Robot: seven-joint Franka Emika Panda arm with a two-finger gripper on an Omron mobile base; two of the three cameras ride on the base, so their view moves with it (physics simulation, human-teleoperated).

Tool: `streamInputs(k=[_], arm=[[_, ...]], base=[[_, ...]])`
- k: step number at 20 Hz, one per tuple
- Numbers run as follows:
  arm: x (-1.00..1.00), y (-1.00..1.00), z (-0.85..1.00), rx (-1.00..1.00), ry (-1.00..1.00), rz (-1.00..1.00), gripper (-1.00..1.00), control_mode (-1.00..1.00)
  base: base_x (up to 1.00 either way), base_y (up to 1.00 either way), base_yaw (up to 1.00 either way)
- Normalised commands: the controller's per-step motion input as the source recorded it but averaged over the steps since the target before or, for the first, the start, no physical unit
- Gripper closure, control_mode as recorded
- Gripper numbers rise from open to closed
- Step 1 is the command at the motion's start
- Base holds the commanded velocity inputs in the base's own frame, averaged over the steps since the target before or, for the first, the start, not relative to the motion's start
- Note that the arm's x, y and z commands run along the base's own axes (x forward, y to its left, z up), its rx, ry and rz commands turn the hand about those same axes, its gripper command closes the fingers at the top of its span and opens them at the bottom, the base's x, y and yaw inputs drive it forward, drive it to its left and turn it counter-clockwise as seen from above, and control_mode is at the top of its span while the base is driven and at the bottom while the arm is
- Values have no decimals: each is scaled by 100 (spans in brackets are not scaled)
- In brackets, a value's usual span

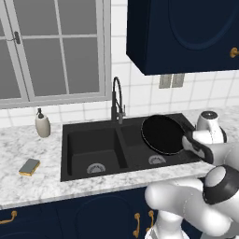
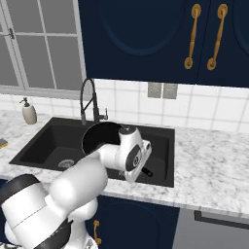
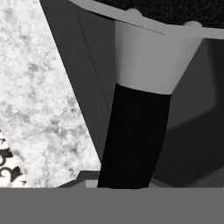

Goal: Pick the pan and sponge and place them into the sink. Then turn on the water.

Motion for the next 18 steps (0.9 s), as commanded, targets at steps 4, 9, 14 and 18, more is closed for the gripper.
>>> streamInputs(k=[4,9,14,18], arm=[[36,0,-1,0,10,1,100,-100],[25,0,-25,0,11,0,100,-100],[20,0,-43,0,5,0,100,-100],[25,0,-37,0,4,0,100,-100]], base=[[0,0,0],[0,0,0],[0,0,0],[0,0,0]])
